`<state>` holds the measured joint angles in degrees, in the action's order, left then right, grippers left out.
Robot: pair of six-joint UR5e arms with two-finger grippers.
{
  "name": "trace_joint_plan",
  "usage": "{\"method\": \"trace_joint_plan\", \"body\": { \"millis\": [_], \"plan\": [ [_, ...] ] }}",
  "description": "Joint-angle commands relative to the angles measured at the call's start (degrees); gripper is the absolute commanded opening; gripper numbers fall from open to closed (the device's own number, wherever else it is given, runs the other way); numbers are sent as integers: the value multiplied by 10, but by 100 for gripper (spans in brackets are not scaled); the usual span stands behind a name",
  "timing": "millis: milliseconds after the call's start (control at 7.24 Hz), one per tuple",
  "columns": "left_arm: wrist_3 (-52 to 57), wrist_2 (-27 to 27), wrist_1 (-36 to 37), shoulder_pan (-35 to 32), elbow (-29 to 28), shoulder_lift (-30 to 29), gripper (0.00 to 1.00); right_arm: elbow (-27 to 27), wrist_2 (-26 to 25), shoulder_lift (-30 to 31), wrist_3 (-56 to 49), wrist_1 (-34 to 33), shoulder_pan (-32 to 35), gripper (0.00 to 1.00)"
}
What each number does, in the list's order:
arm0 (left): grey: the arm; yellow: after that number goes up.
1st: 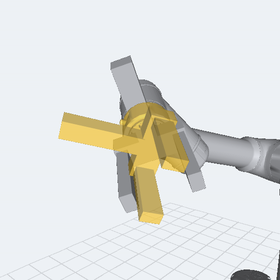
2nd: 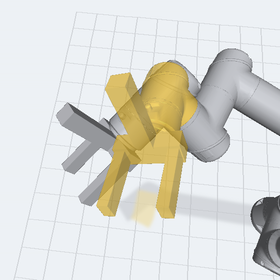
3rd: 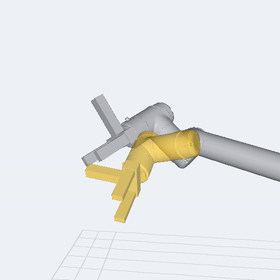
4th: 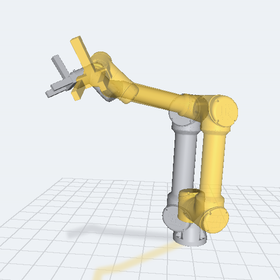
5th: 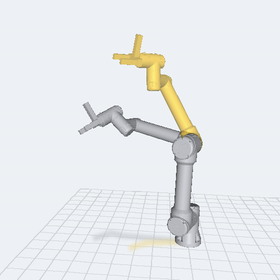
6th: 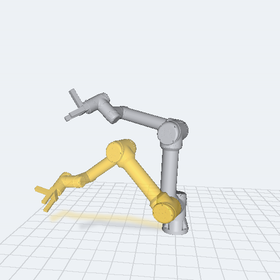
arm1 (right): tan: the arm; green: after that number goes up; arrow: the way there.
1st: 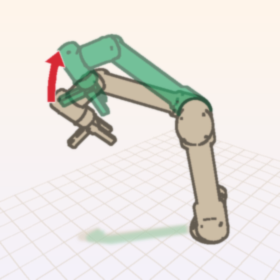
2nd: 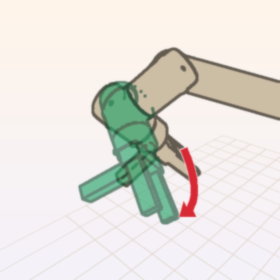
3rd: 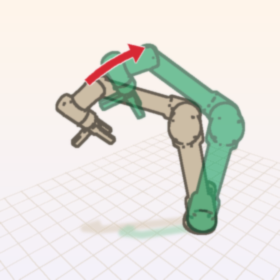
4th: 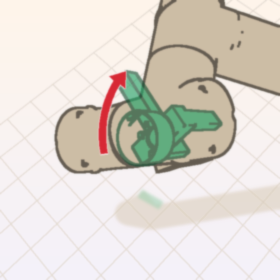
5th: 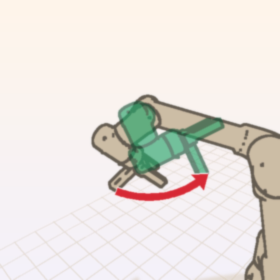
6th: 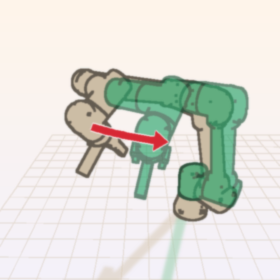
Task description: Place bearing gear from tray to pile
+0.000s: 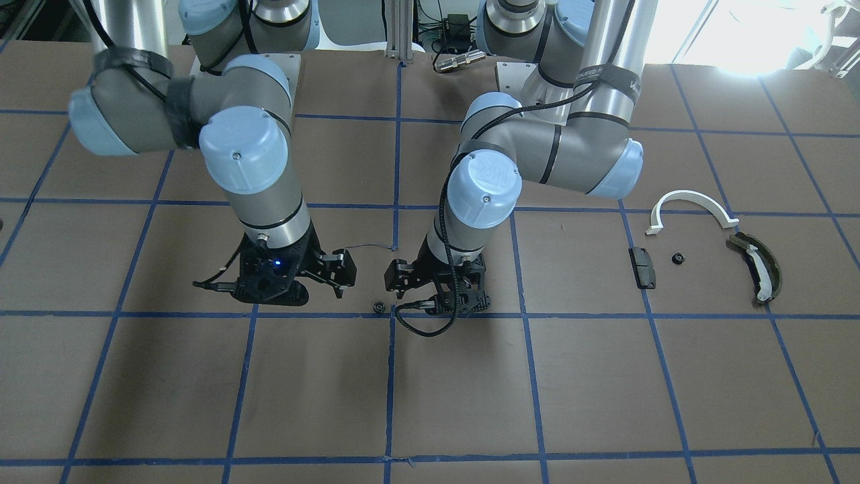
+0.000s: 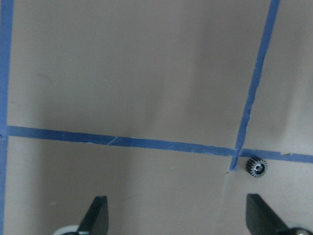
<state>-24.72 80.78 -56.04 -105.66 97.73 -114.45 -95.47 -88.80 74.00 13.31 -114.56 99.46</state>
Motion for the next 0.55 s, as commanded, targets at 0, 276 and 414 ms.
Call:
{"method": "trace_joint_plan", "body": {
  "millis": [0,276,414],
  "plan": [
    [-41,5,15,-51,-11,-48,100,83,-35,81,-32,208,-8,100],
    [-42,6,56,-64,-16,-74,100,97,-11,132,-75,267,-20,100],
    [-60,9,56,-72,-22,-87,100,98,-9,136,-79,273,-40,100]
  ]
}}
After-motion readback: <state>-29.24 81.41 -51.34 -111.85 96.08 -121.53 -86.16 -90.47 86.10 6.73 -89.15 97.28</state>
